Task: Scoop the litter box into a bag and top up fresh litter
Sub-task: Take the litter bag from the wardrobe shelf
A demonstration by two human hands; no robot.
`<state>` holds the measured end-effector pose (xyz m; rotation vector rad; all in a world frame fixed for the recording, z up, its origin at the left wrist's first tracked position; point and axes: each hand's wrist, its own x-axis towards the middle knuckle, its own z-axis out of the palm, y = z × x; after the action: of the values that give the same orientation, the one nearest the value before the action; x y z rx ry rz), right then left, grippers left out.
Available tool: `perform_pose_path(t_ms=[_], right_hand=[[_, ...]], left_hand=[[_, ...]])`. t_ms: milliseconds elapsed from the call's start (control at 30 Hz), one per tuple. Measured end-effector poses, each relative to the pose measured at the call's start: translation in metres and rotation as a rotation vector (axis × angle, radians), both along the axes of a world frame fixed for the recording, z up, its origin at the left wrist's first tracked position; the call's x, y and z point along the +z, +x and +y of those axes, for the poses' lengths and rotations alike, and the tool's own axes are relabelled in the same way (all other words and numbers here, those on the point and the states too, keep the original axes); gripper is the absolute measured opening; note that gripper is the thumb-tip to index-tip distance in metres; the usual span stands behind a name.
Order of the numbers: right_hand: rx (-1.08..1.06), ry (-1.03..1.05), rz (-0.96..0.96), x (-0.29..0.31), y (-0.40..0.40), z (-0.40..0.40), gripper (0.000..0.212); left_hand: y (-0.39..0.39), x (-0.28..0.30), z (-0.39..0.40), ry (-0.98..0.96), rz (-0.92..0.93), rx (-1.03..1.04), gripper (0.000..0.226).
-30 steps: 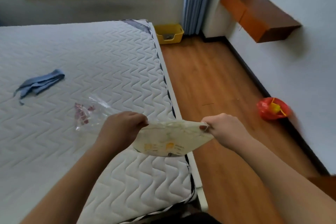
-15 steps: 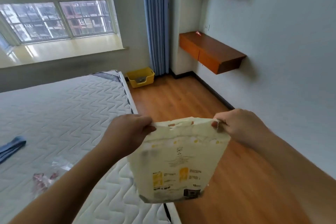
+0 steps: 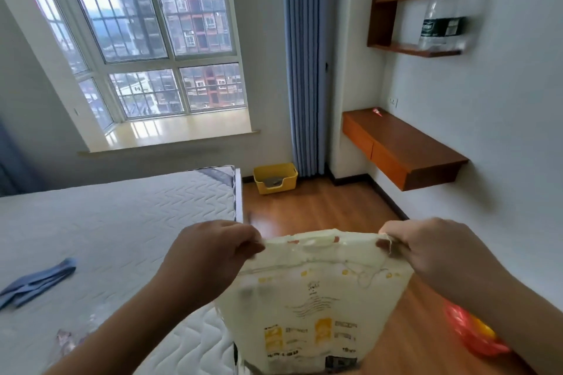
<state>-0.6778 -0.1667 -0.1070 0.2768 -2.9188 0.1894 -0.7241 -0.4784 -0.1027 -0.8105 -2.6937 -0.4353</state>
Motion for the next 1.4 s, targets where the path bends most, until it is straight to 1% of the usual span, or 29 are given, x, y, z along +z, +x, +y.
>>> perform_pose_path(t_ms=[133, 300, 400, 567, 733, 800, 967, 1033, 1100, 1167, 1267, 1400], right_hand=[[0.031, -0.001, 0.058, 0.023, -0.023, 0.014, 0.016], [-0.01, 0.005, 0.172, 0.049, -0.041, 0.014, 0.003], [-0.031, -0.014, 0.184, 0.061, -0.047, 0.008, 0.006], [-0.06, -0.044, 0.197, 0.076, -0.061, 0.0, 0.011], [-0.099, -0.07, 0.215, 0.08, -0.076, 0.008, 0.02], [-0.09, -0.071, 0.226, 0.077, -0.085, 0.018, 0.02], [-0.014, -0.131, 0.256, 0.071, -0.111, 0.053, 0.032], [0.03, -0.139, 0.252, 0.071, -0.123, 0.071, 0.029], [0.072, -0.131, 0.242, 0.072, -0.137, 0.09, 0.02], [0.113, -0.127, 0.243, 0.074, -0.152, 0.106, 0.016], [0.164, -0.096, 0.23, 0.076, -0.174, 0.125, 0.014], [0.146, -0.041, 0.237, 0.071, -0.207, 0.145, 0.015]], left_hand=[[-0.017, 0.024, 0.019, -0.016, 0.035, 0.051, 0.011], [-0.033, 0.054, 0.023, 0.036, 0.14, 0.044, 0.009], [-0.04, 0.069, 0.018, 0.066, 0.166, 0.028, 0.012], [-0.052, 0.087, 0.012, 0.107, 0.23, 0.013, 0.01], [-0.058, 0.093, 0.023, 0.084, 0.323, 0.007, 0.009], [-0.06, 0.093, 0.033, 0.075, 0.341, 0.025, 0.009], [-0.074, 0.092, 0.063, 0.071, 0.303, 0.079, 0.012], [-0.081, 0.094, 0.079, 0.062, 0.274, 0.091, 0.012], [-0.088, 0.096, 0.094, 0.072, 0.248, 0.11, 0.013], [-0.097, 0.097, 0.11, 0.076, 0.222, 0.132, 0.013], [-0.111, 0.095, 0.131, 0.09, 0.187, 0.167, 0.012], [-0.137, 0.088, 0.155, 0.116, 0.173, 0.188, 0.015]])
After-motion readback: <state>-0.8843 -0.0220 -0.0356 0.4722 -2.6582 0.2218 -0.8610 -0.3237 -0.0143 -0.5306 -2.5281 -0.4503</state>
